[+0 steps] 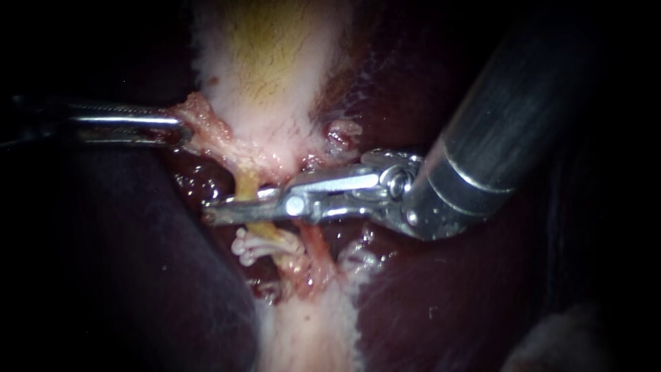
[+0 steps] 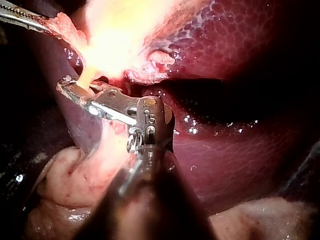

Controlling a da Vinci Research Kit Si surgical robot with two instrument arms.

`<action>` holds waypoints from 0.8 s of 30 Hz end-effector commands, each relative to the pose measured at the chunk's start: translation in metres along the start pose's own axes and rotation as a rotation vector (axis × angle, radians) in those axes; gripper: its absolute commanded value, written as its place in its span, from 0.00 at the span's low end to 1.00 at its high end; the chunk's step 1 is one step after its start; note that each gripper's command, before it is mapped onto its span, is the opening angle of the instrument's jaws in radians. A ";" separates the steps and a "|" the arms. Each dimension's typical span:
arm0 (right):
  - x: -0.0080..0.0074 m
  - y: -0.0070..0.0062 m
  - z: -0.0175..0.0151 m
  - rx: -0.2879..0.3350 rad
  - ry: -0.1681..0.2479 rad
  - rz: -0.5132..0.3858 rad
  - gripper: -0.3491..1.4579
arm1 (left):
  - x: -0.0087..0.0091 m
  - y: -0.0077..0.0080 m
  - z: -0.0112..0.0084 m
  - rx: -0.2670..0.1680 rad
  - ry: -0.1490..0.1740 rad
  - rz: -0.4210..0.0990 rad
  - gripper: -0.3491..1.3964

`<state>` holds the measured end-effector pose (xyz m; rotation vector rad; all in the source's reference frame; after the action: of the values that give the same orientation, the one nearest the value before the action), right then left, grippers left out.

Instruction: Going back third clip left tube

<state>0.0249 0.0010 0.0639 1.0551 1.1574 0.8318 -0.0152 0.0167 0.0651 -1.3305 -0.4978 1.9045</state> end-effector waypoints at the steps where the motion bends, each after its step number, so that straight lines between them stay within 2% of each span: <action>1: -0.0001 0.0001 0.0000 0.001 0.000 0.000 0.00 | 0.0000 0.0000 0.0000 0.001 -0.001 0.000 0.00; 2: -0.0002 0.0001 0.0001 0.001 0.000 -0.001 0.00 | 0.0000 0.0000 -0.0001 0.001 -0.001 0.000 0.00; 3: -0.0004 0.0002 0.0003 0.010 -0.013 -0.025 0.05 | 0.0000 0.0000 -0.0001 0.001 -0.001 0.000 0.00; 5: -0.0008 0.0004 0.0008 0.043 -0.027 -0.064 0.27 | 0.0000 0.0000 -0.0001 0.001 -0.001 0.000 0.00; 8: -0.0011 0.0008 0.0017 0.060 -0.016 -0.068 0.41 | 0.0000 0.0000 -0.0001 0.001 -0.001 0.000 0.00; 11: -0.0015 0.0012 0.0022 0.066 -0.012 -0.072 0.44 | 0.0000 0.0000 -0.0001 0.000 -0.001 0.000 0.00; 14: -0.0020 0.0019 0.0025 0.043 0.008 -0.089 0.45 | 0.0000 0.0000 -0.0001 0.000 -0.001 0.000 0.00; 19: -0.0024 0.0043 0.0021 -0.015 0.024 -0.183 0.46 | -0.0001 0.0000 -0.0001 0.001 -0.001 0.000 0.00; 24: -0.0021 0.0059 0.0009 -0.072 0.055 -0.264 0.47 | -0.0001 0.0000 -0.0001 0.001 -0.001 0.000 0.00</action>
<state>0.0251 0.0008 0.0704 0.7883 1.2737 0.6937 -0.0151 0.0166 0.0651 -1.3286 -0.4976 1.9055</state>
